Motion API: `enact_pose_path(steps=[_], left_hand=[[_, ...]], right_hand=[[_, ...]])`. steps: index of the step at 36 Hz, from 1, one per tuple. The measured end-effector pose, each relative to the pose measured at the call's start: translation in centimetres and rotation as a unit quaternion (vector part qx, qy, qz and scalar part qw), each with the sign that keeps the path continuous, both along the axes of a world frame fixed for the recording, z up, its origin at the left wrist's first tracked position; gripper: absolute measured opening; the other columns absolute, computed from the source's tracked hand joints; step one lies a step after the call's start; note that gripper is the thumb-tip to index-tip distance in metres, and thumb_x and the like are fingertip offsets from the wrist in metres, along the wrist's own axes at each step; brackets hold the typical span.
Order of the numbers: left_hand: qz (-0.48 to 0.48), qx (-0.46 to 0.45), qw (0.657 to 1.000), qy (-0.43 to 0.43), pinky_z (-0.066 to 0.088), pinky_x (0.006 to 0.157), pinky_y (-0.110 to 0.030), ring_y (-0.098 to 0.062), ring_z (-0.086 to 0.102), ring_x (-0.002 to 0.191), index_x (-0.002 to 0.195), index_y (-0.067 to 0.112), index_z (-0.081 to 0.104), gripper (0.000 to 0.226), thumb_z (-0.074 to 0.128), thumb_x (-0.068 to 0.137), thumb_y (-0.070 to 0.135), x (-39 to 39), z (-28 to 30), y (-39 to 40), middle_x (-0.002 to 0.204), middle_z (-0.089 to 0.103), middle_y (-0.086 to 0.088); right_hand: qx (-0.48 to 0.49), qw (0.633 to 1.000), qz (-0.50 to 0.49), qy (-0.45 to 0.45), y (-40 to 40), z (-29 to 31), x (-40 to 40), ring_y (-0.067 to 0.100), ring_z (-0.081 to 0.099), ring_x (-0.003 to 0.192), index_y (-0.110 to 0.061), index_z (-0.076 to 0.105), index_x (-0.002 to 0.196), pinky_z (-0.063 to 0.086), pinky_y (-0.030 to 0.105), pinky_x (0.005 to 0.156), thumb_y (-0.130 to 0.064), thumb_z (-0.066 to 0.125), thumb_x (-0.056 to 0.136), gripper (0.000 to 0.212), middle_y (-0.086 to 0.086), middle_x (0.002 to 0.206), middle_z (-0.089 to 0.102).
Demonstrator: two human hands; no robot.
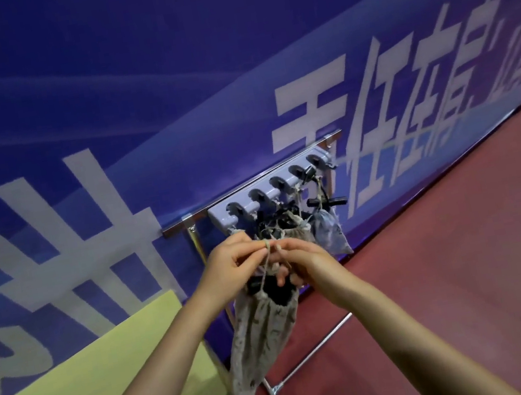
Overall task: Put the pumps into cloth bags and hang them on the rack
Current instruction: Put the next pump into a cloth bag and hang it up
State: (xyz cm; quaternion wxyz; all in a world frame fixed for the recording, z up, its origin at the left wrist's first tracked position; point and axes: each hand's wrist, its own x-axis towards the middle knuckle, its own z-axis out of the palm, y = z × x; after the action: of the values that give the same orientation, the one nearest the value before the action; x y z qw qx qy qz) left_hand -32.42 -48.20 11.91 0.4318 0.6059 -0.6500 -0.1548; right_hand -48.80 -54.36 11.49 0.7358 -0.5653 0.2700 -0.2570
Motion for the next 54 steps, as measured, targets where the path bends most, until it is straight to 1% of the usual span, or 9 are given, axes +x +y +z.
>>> enact_pose_path(steps=[8,17,23,30,37,41,46,50,54], left_hand=[[0.027,-0.002,0.997,0.069,0.045,0.070,-0.023,-0.010,0.058,0.081,0.107,0.024,0.069,0.023,0.059,0.086,0.021,-8.0,-0.3,-6.9,0.086,0.057,-0.007],[0.014,0.073,0.986,0.150,0.047,0.080,-0.014,-0.002,0.060,0.088,0.098,0.022,0.070,0.028,0.055,0.094,-0.001,-14.6,-2.7,-11.9,0.095,0.062,-0.004],[0.028,0.120,0.949,0.291,0.048,0.046,-0.012,0.004,0.065,0.069,0.098,0.020,0.068,0.021,0.053,0.096,0.006,-17.7,-4.0,-14.8,0.079,0.069,0.012],[-0.001,0.091,0.988,0.125,0.050,0.078,-0.023,0.003,0.063,0.088,0.088,0.048,0.066,0.017,0.069,0.085,0.032,-16.6,-6.5,-21.6,0.091,0.066,0.020],[0.019,0.004,0.999,-0.036,0.042,0.060,-0.026,-0.006,0.051,0.073,0.075,0.032,0.056,0.006,0.055,0.080,0.035,-15.4,-7.7,-29.5,0.077,0.051,0.011],[0.089,-0.040,0.986,-0.133,0.031,0.053,-0.027,-0.010,0.037,0.066,0.063,0.025,0.036,0.034,0.069,0.072,0.020,-13.7,-7.6,-33.0,0.064,0.037,0.011],[0.100,-0.022,0.983,-0.155,0.027,0.067,-0.026,-0.014,0.039,0.075,0.074,0.024,0.042,0.024,0.064,0.069,0.034,-10.3,-6.7,-37.4,0.075,0.042,0.011],[-0.011,0.021,0.986,-0.168,0.034,0.093,-0.027,-0.011,0.053,0.109,0.104,0.025,0.065,0.036,0.052,0.078,0.046,-8.2,-7.4,-40.1,0.107,0.063,0.013],[-0.091,0.074,0.986,-0.121,0.036,0.099,-0.025,-0.007,0.054,0.110,0.106,0.020,0.067,0.043,0.048,0.084,0.052,-7.0,-8.0,-42.8,0.113,0.065,0.011]], right_hand=[[0.029,0.999,0.022,-0.010,-6.0,-0.1,-7.3,0.010,0.052,0.062,-0.011,0.067,0.098,0.030,0.016,0.048,-0.007,0.043,0.097,0.024,0.003,0.089,0.069],[-0.084,0.995,-0.026,0.044,-11.1,-1.4,-13.5,0.004,0.040,0.053,-0.014,0.061,0.073,0.032,0.018,0.054,-0.008,0.047,0.098,0.030,-0.010,0.057,0.051],[-0.091,0.994,-0.044,0.039,-14.8,-2.2,-14.9,0.004,0.057,0.068,-0.011,0.056,0.067,0.046,0.016,0.074,-0.001,0.044,0.095,0.033,-0.005,0.067,0.057],[-0.066,0.994,-0.063,0.057,-20.6,-2.8,-15.2,0.006,0.036,0.047,-0.011,0.052,0.063,0.031,0.020,0.051,-0.010,0.047,0.086,0.024,-0.011,0.048,0.042],[-0.069,0.991,-0.067,0.097,-28.3,-3.3,-13.7,0.010,0.027,0.048,-0.010,0.047,0.062,0.024,0.024,0.049,-0.020,0.047,0.073,0.015,-0.008,0.048,0.034],[-0.067,0.989,-0.030,0.129,-32.1,-2.7,-12.1,0.011,0.026,0.049,-0.008,0.044,0.066,0.024,0.024,0.049,-0.020,0.044,0.073,0.014,-0.006,0.050,0.034],[-0.109,0.978,0.014,0.175,-36.7,-2.1,-9.9,0.013,0.029,0.050,-0.016,0.047,0.057,0.027,0.026,0.051,-0.021,0.043,0.077,0.021,-0.001,0.054,0.037],[-0.152,0.968,0.040,0.196,-39.6,-2.7,-8.6,0.020,0.032,0.057,-0.017,0.045,0.057,0.027,0.032,0.054,-0.021,0.044,0.078,0.021,0.007,0.060,0.038],[-0.179,0.962,0.065,0.197,-43.1,-2.9,-7.4,0.024,0.035,0.062,-0.015,0.047,0.059,0.028,0.033,0.057,-0.029,0.049,0.075,0.022,0.014,0.064,0.040]])
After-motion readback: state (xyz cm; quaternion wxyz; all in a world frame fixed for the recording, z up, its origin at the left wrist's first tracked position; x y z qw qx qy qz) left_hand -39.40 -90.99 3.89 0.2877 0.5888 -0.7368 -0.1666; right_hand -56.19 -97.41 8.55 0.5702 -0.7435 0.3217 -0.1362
